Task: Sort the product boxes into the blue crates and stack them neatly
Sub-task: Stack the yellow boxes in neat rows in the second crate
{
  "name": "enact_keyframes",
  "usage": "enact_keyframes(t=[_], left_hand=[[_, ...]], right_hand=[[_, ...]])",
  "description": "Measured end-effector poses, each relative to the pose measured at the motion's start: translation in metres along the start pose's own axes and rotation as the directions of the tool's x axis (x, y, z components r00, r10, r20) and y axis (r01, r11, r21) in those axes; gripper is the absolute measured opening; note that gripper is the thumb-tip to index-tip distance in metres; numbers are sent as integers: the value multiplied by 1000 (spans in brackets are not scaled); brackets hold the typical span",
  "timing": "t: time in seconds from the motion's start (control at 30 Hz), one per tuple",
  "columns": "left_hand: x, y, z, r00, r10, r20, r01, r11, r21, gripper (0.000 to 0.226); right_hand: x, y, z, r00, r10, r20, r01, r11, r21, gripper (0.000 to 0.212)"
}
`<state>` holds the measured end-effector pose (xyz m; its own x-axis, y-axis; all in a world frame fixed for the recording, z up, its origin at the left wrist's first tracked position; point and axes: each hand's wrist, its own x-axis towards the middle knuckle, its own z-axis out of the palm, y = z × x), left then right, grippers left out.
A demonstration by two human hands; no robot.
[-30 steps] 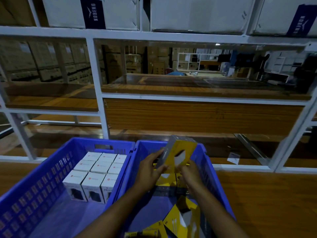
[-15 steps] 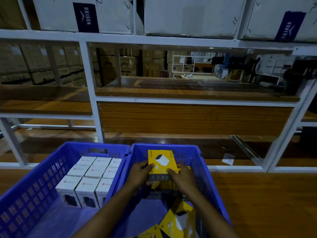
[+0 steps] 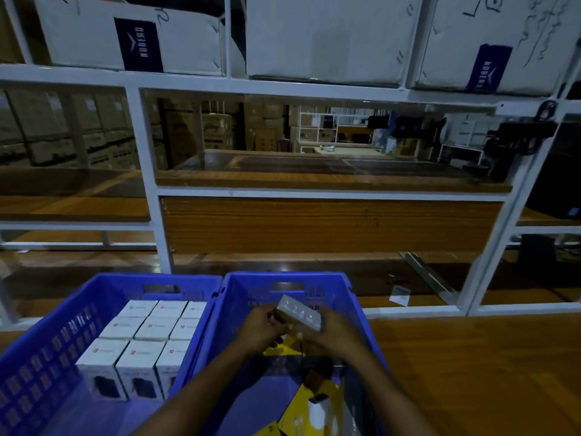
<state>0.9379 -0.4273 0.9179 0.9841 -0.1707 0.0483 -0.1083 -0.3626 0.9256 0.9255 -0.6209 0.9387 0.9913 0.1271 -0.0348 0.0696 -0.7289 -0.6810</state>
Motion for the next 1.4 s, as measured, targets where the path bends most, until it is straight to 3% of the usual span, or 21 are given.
enact_keyframes(t=[0.23, 0.33, 0.4, 0.53, 0.63, 0.73, 0.83, 1.0, 1.13, 1.27, 1.4], left_hand=[[7, -1, 8, 999, 16, 36, -16, 1000, 11, 20], [11, 1, 14, 998, 26, 51, -29, 998, 53, 10], [18, -3, 16, 997, 52, 60, -63, 979, 195, 9], [29, -16, 27, 974, -48, 223, -87, 823, 561, 27], [29, -20, 37, 949, -75, 305, -155, 732, 664, 44], [33, -27, 45, 950, -53, 307, -187, 693, 697, 38], [42, -39, 51, 965, -49, 257, -161, 665, 730, 48], [45, -45, 63, 980, -66, 187, -96, 667, 739, 40], [44, -47, 67, 986, -56, 157, -86, 638, 765, 31], [46, -53, 66, 986, -26, 164, -107, 653, 750, 32], [46, -54, 66, 979, 7, 204, -170, 583, 794, 27]], right_hand=[[7, 5, -5, 982, 9, -189, -68, 949, -309, 23], [8, 4, -11, 970, -22, -243, -68, 932, -356, 24], [10, 6, -10, 971, -51, -235, -43, 925, -376, 36], [10, 17, 9, 996, 33, -82, -69, 875, -478, 33], [12, 23, 19, 998, 43, -44, -60, 830, -554, 29], [14, 24, 19, 995, 60, -85, -96, 843, -529, 19], [14, 23, 21, 995, 99, -18, -93, 839, -537, 5], [17, 27, 23, 995, 98, -29, -100, 864, -494, 34], [19, 27, 24, 994, 110, -7, -99, 860, -501, 20], [19, 28, 24, 993, 119, -7, -108, 873, -475, 36], [21, 29, 24, 992, 127, -10, -117, 878, -465, 28]])
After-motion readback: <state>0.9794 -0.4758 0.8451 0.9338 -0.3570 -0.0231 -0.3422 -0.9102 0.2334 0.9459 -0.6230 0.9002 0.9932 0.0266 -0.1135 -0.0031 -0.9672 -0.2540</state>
